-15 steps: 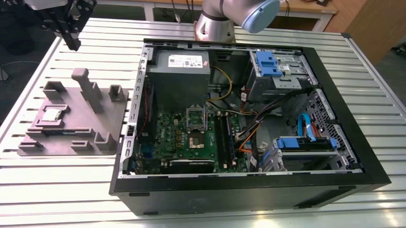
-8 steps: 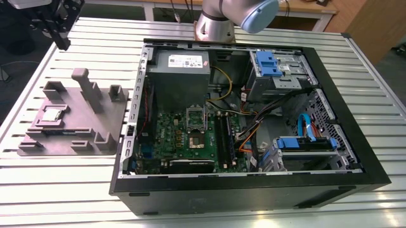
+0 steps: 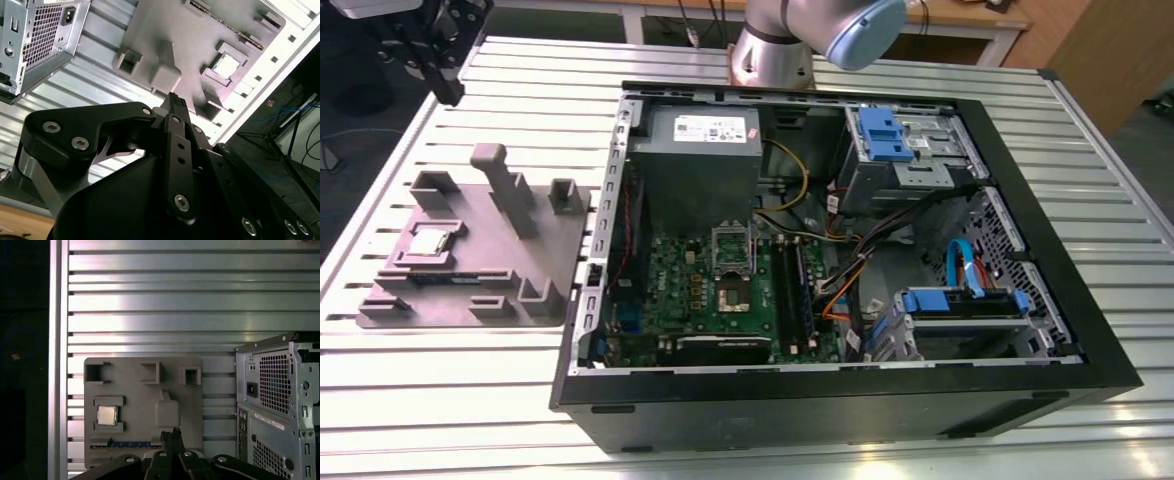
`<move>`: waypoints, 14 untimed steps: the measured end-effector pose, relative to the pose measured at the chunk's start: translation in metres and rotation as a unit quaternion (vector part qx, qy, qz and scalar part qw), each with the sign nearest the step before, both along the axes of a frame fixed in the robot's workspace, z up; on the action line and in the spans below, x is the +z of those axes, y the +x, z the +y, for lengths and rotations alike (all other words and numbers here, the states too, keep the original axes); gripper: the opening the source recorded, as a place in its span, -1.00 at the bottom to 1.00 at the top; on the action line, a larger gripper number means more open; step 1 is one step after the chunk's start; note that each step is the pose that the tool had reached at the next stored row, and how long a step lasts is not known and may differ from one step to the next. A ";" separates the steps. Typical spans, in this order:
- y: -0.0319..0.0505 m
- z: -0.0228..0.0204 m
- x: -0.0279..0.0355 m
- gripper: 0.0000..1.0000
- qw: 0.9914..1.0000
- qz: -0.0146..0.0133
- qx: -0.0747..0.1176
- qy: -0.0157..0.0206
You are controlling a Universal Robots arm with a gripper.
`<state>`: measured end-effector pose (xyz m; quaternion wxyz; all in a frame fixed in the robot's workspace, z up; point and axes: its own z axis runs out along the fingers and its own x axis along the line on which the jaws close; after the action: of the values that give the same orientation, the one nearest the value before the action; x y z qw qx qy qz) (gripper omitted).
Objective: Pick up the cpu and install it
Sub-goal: 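Reach for the cpu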
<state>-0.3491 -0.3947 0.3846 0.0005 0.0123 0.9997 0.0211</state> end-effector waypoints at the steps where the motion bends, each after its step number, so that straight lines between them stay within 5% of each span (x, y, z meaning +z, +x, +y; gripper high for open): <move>1: -0.0009 0.0000 0.0000 -0.80 1.000 0.000 0.000 0.000; 14: -0.0166 0.0000 -0.0001 -0.80 1.000 0.000 0.000 0.000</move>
<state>-0.3657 -0.3947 0.3845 0.0005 0.0123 0.9997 0.0210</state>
